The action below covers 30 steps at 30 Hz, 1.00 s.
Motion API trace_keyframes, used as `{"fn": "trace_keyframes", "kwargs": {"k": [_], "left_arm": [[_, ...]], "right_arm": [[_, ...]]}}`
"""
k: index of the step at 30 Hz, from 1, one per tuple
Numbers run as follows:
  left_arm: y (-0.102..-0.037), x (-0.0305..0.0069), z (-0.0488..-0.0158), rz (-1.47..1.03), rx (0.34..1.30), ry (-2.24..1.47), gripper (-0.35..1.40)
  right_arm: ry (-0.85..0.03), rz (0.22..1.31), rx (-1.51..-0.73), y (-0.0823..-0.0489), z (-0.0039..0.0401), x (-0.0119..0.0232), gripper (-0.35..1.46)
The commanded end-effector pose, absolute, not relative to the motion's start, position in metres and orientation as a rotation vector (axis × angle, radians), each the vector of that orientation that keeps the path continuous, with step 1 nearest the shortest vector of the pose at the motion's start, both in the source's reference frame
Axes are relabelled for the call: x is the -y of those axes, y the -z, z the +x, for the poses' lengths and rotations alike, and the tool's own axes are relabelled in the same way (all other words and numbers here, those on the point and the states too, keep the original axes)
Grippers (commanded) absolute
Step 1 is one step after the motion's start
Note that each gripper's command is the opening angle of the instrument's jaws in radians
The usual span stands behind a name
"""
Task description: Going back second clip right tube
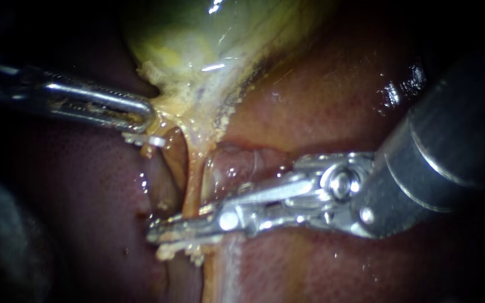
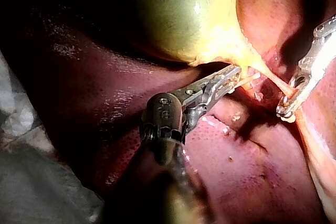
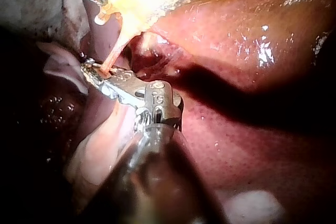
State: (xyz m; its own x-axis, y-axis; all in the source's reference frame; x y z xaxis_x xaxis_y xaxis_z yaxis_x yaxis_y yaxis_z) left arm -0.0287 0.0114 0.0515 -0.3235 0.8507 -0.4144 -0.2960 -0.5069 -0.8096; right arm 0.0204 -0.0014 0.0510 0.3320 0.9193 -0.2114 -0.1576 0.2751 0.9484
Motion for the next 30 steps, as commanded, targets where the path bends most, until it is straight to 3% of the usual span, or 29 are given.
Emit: {"fn": "trace_keyframes", "kwargs": {"k": [1, 6, 9, 14, 21, 30], "left_arm": [[-0.0515, -0.0114, -0.0286, -1.117, 0.807, -1.911, -0.35], [-0.0515, -0.0114, -0.0286, -1.117, 0.807, -1.911, -0.35], [-0.0515, -0.0114, -0.0286, -1.117, 0.807, -1.911, -0.35], [-0.0515, -0.0114, -0.0286, -1.117, 0.807, -1.911, -0.35], [-0.0515, -0.0114, -0.0286, -1.117, 0.808, -1.912, -0.35], [-0.0515, -0.0114, -0.0285, -1.118, 0.808, -1.912, -0.35]], "right_arm": [[-0.891, 1.018, -0.944, -0.0510, 0.0205, 0.0014, -0.35], [-0.876, 1.030, -0.935, -0.0513, 0.0204, 0.0016, -0.35], [-0.832, 1.004, -0.957, -0.0518, 0.0205, 0.0019, 0.09], [-0.732, 0.933, -1.010, -0.0537, 0.0206, 0.0026, 0.41], [-0.641, 0.775, -1.086, -0.0572, 0.0197, 0.0029, 0.50], [-0.555, 0.662, -1.140, -0.0572, 0.0155, 0.0021, 0.50]]}}
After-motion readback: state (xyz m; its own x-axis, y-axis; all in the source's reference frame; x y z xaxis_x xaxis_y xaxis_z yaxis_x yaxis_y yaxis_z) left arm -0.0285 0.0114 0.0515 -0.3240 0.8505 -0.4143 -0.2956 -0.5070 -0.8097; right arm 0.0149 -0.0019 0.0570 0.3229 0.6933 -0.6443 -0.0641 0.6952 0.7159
